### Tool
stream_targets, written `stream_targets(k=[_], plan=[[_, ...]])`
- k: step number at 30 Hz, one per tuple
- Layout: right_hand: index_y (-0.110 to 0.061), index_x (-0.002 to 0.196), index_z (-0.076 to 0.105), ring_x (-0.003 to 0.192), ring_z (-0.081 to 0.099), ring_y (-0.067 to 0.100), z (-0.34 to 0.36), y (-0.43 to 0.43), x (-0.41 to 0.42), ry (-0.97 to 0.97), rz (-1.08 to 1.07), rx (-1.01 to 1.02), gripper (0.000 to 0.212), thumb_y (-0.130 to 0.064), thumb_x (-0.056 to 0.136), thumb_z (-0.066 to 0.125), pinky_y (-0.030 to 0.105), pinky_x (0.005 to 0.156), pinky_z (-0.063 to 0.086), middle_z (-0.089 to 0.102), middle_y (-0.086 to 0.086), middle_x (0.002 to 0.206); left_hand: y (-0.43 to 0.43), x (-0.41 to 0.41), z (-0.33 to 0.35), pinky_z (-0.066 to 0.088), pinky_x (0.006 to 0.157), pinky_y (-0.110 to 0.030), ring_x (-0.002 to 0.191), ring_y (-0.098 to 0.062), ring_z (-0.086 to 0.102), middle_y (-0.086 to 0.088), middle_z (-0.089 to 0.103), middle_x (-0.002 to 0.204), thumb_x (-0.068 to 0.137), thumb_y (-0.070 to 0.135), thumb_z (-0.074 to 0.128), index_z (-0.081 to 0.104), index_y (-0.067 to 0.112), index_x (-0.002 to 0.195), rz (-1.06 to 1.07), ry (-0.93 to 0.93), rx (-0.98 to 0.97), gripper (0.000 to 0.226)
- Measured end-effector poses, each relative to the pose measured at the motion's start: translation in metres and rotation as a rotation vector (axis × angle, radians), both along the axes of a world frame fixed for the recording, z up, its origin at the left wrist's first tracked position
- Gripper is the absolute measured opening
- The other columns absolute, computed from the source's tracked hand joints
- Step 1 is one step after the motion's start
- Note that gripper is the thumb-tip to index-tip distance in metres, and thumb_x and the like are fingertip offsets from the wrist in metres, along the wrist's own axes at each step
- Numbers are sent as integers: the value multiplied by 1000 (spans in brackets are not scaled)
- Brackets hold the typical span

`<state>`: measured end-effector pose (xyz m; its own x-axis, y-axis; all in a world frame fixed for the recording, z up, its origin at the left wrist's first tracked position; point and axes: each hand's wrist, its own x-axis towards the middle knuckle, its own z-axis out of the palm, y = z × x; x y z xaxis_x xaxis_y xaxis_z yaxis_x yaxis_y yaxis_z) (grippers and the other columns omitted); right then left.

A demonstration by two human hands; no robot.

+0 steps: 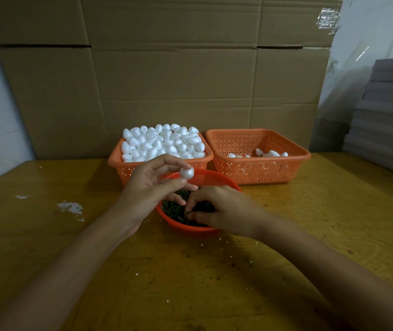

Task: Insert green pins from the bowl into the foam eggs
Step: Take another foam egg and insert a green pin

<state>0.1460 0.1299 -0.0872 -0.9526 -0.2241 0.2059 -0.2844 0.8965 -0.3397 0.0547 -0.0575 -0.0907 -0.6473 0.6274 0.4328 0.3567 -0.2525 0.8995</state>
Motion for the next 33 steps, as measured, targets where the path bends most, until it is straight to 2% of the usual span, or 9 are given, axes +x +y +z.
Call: stream_targets(k=[17,26,33], plan=[[-27,113,74,106,62,8,0,-1,0,3,5,-11,15,-29,99,68,44,90,52,69,-13,114,0,-3,-3,63,67,-31,102,-34,78,-7,74,121,94,5,74,73,16,110,7,28,-11,19],[-28,111,73,103,62,7,-1,-1,0,9,6,-9,13,-29,99,68,43,88,52,69,-13,113,0,-3,-3,63,66,-31,103,-32,78,-9,74,116,89,10,81,72,26,126,-5,40,-9,42],[-31,111,73,104,62,7,-1,-1,-1,-3,-3,-24,13,-30,99,68,44,89,52,69,-16,113,1,-1,-1,62,65,-29,99,-31,78,-6,75,119,87,19,80,79,20,115,27,15,-18,28]])
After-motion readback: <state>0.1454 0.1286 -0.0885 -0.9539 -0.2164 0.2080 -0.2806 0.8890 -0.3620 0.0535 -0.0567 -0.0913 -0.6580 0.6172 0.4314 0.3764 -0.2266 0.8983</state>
